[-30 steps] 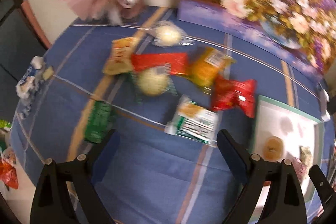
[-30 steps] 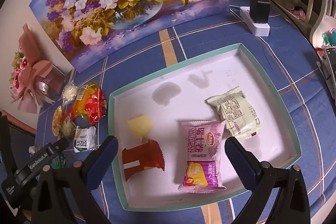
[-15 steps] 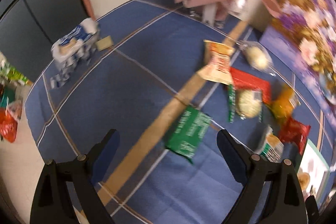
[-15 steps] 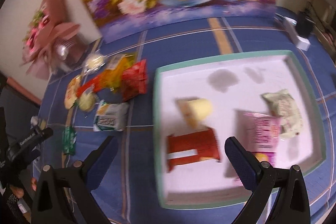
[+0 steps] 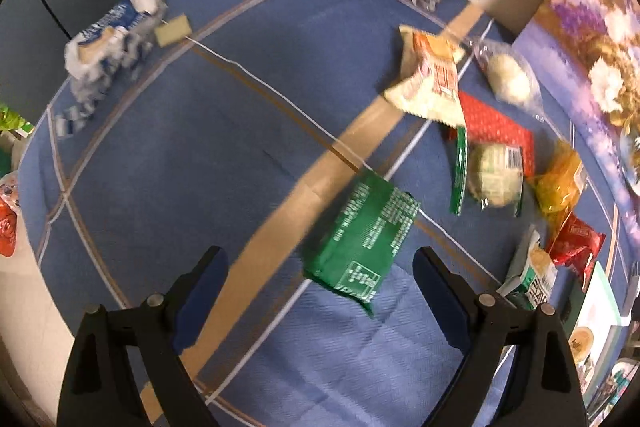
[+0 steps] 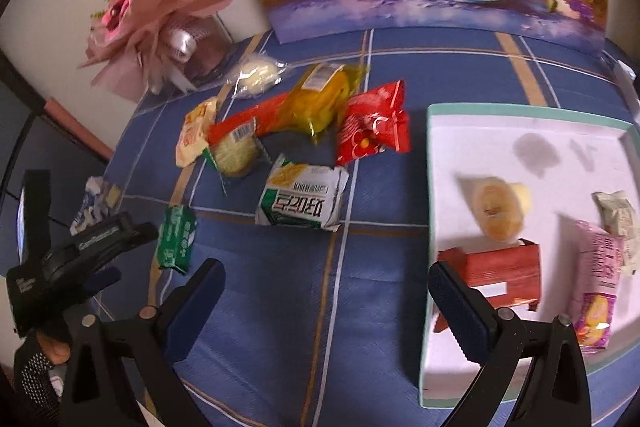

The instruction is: Organize snacks

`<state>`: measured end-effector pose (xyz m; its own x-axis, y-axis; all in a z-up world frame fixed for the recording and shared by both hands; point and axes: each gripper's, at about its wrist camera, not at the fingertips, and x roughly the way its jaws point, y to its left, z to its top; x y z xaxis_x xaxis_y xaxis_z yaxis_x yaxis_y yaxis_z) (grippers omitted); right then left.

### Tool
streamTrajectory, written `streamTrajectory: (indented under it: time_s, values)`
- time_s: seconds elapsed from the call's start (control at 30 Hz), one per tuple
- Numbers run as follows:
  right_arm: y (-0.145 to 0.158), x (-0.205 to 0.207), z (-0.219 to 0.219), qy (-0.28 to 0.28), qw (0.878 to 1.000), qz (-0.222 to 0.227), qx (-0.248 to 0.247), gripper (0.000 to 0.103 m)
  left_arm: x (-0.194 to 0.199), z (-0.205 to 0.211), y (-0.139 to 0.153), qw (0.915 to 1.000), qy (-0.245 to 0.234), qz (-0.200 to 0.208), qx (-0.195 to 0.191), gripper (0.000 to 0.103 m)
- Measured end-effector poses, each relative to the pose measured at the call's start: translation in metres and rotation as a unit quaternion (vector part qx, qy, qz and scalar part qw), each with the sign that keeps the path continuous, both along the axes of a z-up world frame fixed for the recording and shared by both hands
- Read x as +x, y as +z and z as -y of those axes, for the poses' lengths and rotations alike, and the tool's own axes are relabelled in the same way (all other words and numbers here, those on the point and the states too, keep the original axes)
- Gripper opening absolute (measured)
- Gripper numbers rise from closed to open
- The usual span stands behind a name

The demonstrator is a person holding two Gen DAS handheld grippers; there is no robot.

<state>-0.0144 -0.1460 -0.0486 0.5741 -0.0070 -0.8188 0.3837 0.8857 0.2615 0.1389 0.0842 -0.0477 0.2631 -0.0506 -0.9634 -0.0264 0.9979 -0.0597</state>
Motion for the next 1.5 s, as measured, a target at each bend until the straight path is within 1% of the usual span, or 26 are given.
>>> streamTrajectory:
  time_s: [0.13, 0.27, 0.5, 0.67, 0.83, 1.07, 1.17, 1.5]
  values:
    - [-0.01, 0.007, -0.002, 0.005, 1.0, -0.009, 0.001, 0.103, 0.005, 0.007, -0.013, 0.9999, -0.007, -0.014, -0.003, 0.094]
    - [-0.011, 0.013, -0.002, 0.011, 1.0, -0.009, -0.009, 0.103, 0.012, 0.01, -0.024, 0.9996, -0.001, -0.026, -0.012, 0.094]
    - [-0.015, 0.025, -0.004, 0.013, 1.0, -0.014, -0.014, 0.103, 0.021, 0.013, -0.035, 0.9996, -0.004, -0.027, -0.006, 0.094]
    - [-0.016, 0.036, -0.005, 0.014, 1.0, -0.015, -0.019, 0.103, 0.028, 0.011, -0.04, 0.9997, -0.005, -0.024, -0.007, 0.094]
    - [-0.016, 0.053, -0.009, 0.019, 1.0, -0.014, -0.011, 0.103, 0.038, 0.006, -0.044, 0.9997, -0.003, -0.022, -0.005, 0.094]
    - [-0.027, 0.079, -0.016, 0.022, 0.999, -0.029, -0.016, 0.101, 0.051, -0.001, -0.049, 0.9998, -0.006, -0.019, 0.0, 0.094]
    - [-0.032, 0.09, -0.017, 0.023, 0.999, -0.035, -0.017, 0.101, 0.049, 0.0, -0.047, 0.9998, -0.007, -0.017, 0.004, 0.094]
    - [-0.046, 0.117, -0.019, 0.01, 0.998, -0.056, -0.035, 0.098, 0.054, 0.009, -0.051, 0.9997, -0.013, -0.011, 0.017, 0.093]
